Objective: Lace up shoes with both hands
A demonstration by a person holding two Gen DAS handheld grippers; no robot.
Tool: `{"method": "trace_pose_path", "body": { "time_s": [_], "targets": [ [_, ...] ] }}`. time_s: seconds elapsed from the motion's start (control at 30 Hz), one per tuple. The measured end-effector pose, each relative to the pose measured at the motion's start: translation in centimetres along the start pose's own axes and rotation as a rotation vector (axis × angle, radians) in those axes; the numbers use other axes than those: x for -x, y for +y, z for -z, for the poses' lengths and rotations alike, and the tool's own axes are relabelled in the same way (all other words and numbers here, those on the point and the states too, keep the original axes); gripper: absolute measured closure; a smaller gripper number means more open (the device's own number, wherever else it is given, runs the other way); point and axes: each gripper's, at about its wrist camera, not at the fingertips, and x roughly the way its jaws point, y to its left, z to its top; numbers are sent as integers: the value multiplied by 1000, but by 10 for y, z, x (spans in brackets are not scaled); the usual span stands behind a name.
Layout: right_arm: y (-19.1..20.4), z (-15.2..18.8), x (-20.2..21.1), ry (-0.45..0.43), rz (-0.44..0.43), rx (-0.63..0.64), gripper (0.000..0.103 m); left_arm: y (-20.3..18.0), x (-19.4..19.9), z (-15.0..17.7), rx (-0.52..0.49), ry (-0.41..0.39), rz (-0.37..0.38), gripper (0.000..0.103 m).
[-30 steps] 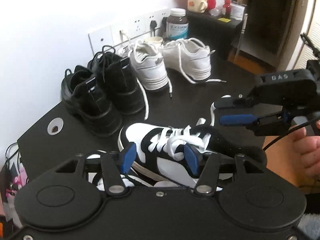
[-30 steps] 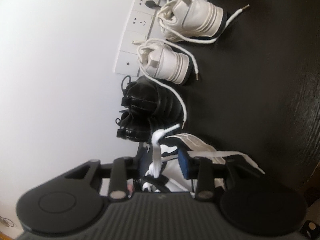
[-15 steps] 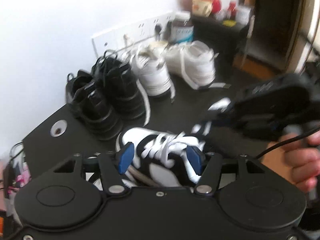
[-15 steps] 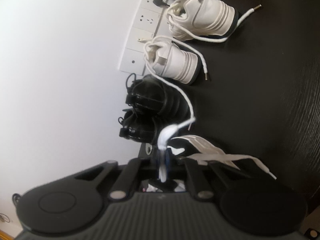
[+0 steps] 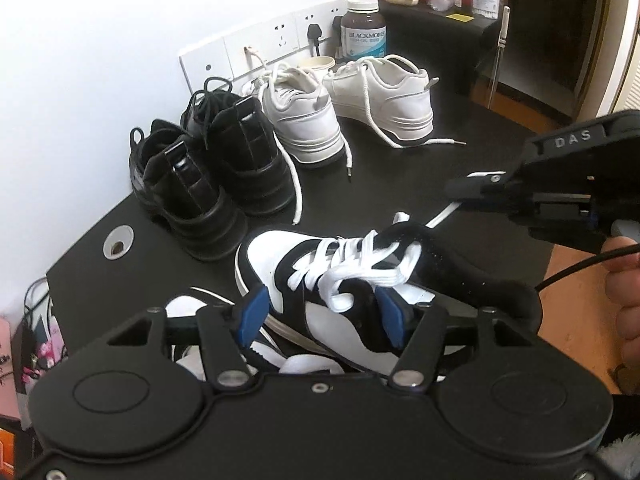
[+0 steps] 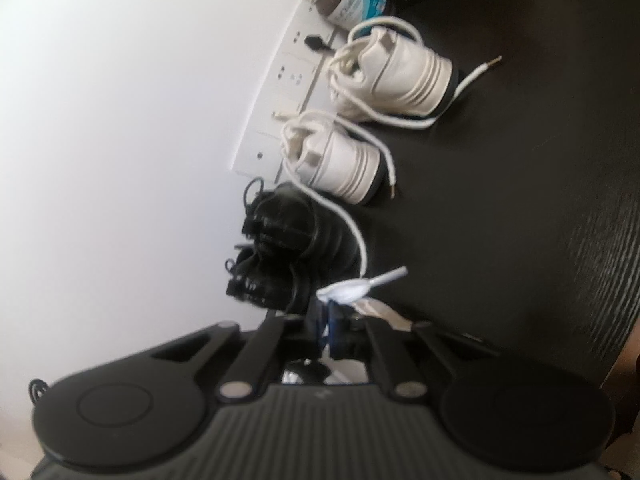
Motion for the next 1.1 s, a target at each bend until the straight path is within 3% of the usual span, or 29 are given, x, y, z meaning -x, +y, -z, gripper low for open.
{"method": "trace_pose_path", "body": {
  "time_s": [0.4, 0.5, 0.57, 0.7, 0.77, 0.87, 1.0, 1.1],
  "targets": [
    [-28, -25, 51, -183, 70, -76, 100, 2, -1, 0, 26, 10, 12, 41],
    [-32, -29, 59, -119, 43, -50, 100, 4, -2, 0, 49, 10, 18, 41],
    [-34, -30, 57, -4, 50, -6, 100, 4, -2, 1, 63, 10, 20, 40],
    [-47, -25, 46, 217, 185, 11, 95, 6, -2, 1, 85, 10, 21, 39],
    [-56, -23, 48, 218, 227, -1, 93, 6, -2, 1, 100, 10, 19, 39],
    [-57, -27, 54, 186, 324, 27, 74, 5, 0, 2, 119, 7, 20, 41],
    [-41, -35, 57, 133, 427, 174, 73, 7, 2, 4, 163, 2, 26, 41],
    [-25, -41, 50, 123, 415, 247, 73, 8, 5, 6, 206, -7, 39, 41]
  ]
}}
